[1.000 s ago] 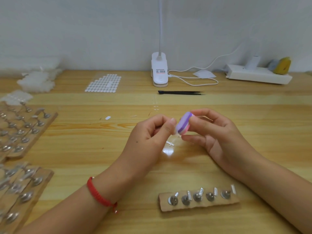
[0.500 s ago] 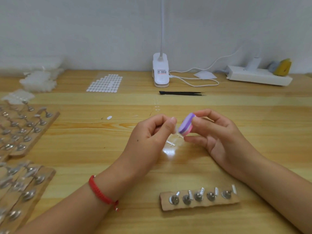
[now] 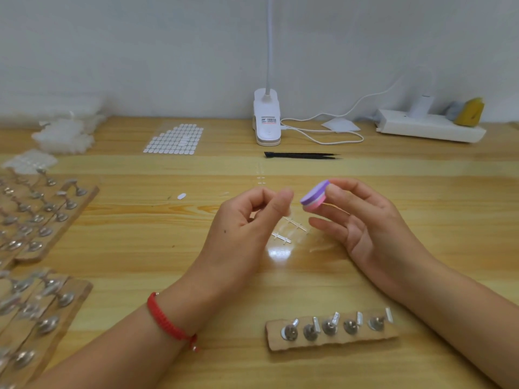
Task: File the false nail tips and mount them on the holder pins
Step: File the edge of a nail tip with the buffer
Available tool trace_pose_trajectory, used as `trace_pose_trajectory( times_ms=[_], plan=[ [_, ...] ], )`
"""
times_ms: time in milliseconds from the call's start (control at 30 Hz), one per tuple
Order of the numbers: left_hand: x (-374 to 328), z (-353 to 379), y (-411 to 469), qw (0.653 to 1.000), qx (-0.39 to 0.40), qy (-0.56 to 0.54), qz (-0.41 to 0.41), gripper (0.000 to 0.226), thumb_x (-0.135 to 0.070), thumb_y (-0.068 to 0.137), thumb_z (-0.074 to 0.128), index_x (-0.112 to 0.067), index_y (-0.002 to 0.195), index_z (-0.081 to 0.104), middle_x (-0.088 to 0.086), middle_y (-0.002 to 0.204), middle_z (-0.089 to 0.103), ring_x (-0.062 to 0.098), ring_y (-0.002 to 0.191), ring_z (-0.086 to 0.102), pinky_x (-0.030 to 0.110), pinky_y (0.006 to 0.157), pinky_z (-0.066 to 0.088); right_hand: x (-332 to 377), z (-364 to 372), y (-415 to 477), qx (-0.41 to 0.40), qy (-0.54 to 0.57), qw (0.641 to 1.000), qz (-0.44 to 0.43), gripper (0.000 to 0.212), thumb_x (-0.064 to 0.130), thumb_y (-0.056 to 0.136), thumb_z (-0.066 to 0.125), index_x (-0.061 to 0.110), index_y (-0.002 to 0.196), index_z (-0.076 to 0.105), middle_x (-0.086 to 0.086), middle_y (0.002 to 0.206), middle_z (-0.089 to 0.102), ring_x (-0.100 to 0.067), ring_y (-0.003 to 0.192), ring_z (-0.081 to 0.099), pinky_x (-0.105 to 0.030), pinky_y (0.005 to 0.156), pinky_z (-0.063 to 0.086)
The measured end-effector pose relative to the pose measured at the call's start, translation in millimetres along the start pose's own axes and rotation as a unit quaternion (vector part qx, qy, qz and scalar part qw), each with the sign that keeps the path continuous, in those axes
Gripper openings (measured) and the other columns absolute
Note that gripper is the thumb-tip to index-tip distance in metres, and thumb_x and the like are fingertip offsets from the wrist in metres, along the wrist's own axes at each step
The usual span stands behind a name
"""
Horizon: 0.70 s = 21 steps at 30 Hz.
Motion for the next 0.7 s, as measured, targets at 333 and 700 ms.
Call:
trace_pose_trajectory(
  times_ms=[333,700],
  plan=[
    [-2.4,0.1,0.8,0.999,-0.008,-0.043,-0.006,0.02,-0.036,0.074,0.064,-0.018,0.068,0.068,-0.022,0.04,0.05,-0.011,0.042,0.049,-0.001,0.048,0.033,1.0,8.4,-5.4,0.032,-0.057,0.997,-0.042,0.019,0.022,0.061,0.077,0.022,0.079,0.074,-0.006,0.077,0.072,-0.02,0.072,0.072,-0.026,0.062,0.057],
    [5.6,-4.9,4.0,0.996,-0.043,-0.07,-0.028,0.022,-0.049,0.055,0.073,-0.031,0.067,0.076,-0.011,0.072,0.073,-0.004,0.062,0.063,0.004,0.055,0.043,-2.4,7.9,-4.6,0.041,-0.093,0.993,-0.052,0.017,0.013,0.069,0.076,0.018,0.085,0.073,-0.009,0.084,0.07,-0.024,0.073,0.071,-0.03,0.062,0.058]
  ],
)
Point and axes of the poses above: each hand's wrist, its own y-axis towards the middle knuckle, its own z-axis out of the palm, x = y × z, the point moved 4 cm from there along y, towards the middle knuckle
